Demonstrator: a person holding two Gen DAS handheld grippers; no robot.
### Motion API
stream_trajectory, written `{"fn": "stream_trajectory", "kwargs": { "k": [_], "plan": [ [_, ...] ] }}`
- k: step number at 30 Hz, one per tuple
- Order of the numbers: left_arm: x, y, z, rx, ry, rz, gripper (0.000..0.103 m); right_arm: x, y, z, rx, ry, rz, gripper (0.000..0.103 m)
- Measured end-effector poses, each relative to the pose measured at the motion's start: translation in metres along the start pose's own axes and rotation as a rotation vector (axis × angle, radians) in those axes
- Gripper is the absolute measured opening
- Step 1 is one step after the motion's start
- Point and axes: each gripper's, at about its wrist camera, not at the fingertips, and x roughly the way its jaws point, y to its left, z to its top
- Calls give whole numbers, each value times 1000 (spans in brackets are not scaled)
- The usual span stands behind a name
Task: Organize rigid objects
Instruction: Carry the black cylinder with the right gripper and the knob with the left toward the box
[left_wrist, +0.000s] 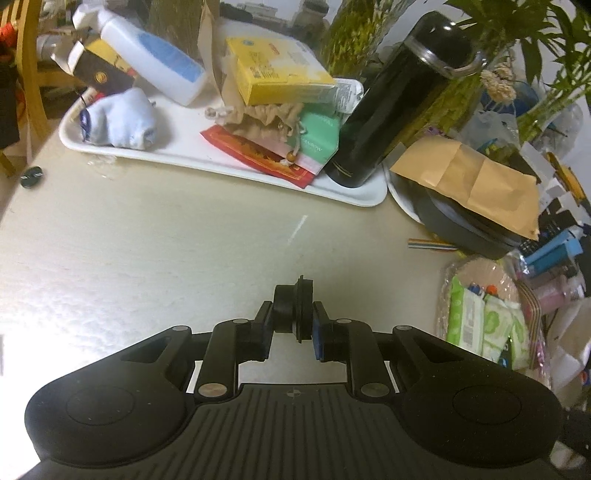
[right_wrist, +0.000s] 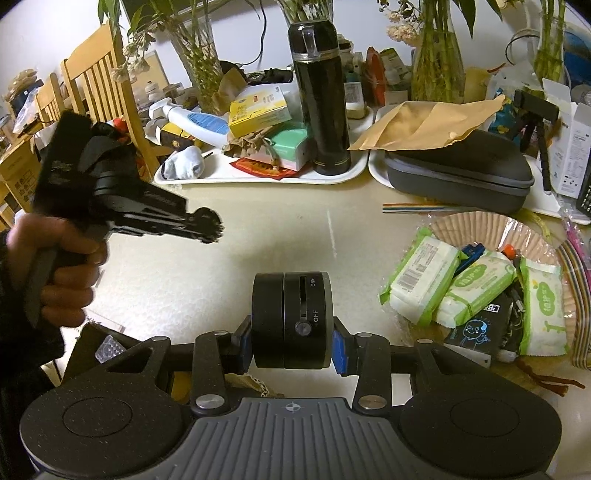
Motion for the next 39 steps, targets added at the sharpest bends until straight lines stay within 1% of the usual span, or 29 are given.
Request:
{"fn": "stream_trajectory", "kwargs": {
  "k": [8,14,21,25,28,33,35,39],
  "plan": [
    [-34,-13,-13,115,-43,57,21,1,4,1,-8,-2,-2,43],
    [-63,-25,-27,204,-78,75,21,0,6,1,-11,-8,-4,43],
    [-93,-30,-43,231,-91,62,21,-4,10,-3,-12,-25,5,43],
    [-108,-32,-56,260,-94,56,21,-10,17,-9,-25,-51,28,43],
    [-119,-32,-65,277,-99,54,21,-16,23,-14,-33,-63,28,44],
    [-134,-31,-81,308,-99,50,21,-35,33,-27,-38,-106,90,44],
    [-138,-30,-87,312,-92,44,21,-37,37,-32,-49,-98,99,44],
    [-144,-30,-102,325,-79,25,21,-41,45,-44,-77,-76,87,44]
  ]
}}
